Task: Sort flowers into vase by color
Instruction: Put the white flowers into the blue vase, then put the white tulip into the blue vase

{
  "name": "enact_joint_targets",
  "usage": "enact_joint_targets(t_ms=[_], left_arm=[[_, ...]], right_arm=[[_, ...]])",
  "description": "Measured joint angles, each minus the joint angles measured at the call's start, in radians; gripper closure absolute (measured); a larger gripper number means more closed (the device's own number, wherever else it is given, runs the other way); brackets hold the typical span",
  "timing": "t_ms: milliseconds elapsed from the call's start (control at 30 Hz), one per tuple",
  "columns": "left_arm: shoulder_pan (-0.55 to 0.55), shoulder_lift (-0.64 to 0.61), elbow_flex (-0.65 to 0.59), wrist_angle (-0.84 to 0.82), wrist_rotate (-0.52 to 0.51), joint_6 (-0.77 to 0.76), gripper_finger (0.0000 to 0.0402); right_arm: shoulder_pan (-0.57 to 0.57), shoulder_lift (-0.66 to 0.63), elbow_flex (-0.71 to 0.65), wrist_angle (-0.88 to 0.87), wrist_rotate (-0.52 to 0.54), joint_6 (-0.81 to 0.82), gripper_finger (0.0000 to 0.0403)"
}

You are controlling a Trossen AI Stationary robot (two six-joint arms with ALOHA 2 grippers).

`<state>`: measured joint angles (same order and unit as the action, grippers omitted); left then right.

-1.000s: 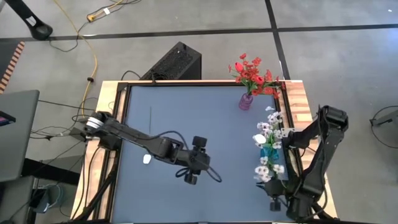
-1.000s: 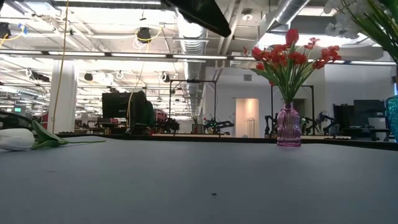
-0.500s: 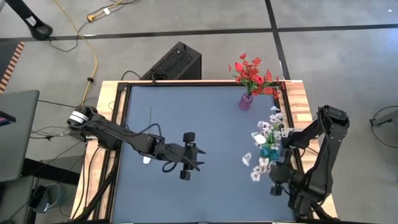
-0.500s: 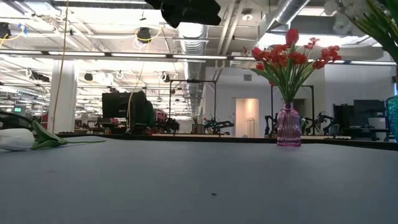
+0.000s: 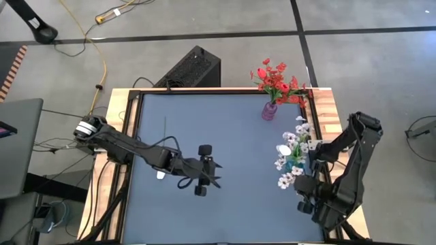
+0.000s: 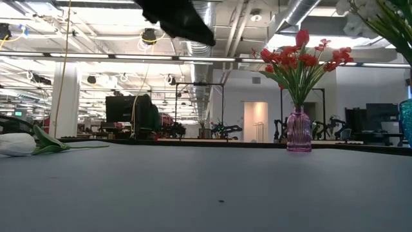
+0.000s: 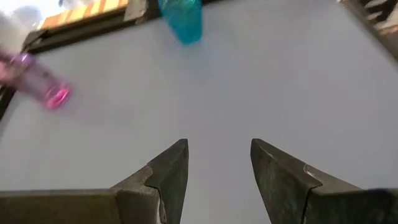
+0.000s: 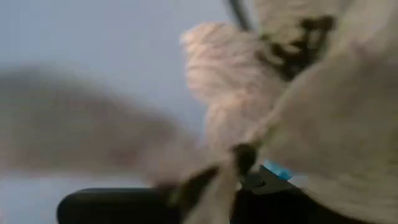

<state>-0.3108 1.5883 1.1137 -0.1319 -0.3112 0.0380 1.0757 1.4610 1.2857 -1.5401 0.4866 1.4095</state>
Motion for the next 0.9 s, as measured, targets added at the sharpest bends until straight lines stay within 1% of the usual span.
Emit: enact_joint_targets(t_ms=[100,200,300,333,400,500,533,600,667,800,900], left_arm=[[0.023,0.000,0.000,-0.062,-0.040,-0.033,0.0237],[0.055,0.000,0.000,-0.158,-0.046,-0.066,0.0237],[0.086,0.000,0.000,-0.268,-0.052,-0.150,0.0237],[0.095,-0.005,0.000,-0.310,-0.068,-0.196,0.0237],[0.111,-0.013,0.001,-0.403,-0.131,-0.331,0.0237],[0.144,-0.038,0.001,-0.635,-0.228,-0.541,0.0237],[0.160,-0.045,0.001,-0.718,-0.243,-0.614,0.0237],[0.191,-0.057,-0.008,-0.845,-0.242,-0.728,0.0237],[0.214,-0.080,-0.034,-0.909,-0.213,-0.783,0.0237],[0.265,-0.165,-0.156,-0.883,-0.095,-0.840,0.0237],[0.315,-0.248,-0.274,-0.847,-0.065,-0.920,0.0237]], right_arm=[[0.000,-0.006,0.027,0.033,-0.078,0.006,0.0365],[0.002,-0.010,0.057,0.040,-0.167,0.007,0.0349],[0.007,-0.010,0.085,0.043,-0.248,0.029,0.0334],[0.011,-0.011,0.092,0.045,-0.268,0.046,0.0330],[0.023,-0.011,0.099,0.050,-0.285,0.092,0.0322],[0.048,-0.011,0.103,0.077,-0.292,0.142,0.0313],[0.057,-0.011,0.103,0.088,-0.292,0.149,0.0311],[0.073,-0.009,0.102,0.105,-0.288,0.160,0.0308],[0.089,-0.005,0.102,0.126,-0.283,0.161,0.0306],[0.123,0.007,0.102,0.164,-0.273,0.162,0.0305],[0.154,0.022,0.101,0.182,-0.250,0.162,0.0305]])
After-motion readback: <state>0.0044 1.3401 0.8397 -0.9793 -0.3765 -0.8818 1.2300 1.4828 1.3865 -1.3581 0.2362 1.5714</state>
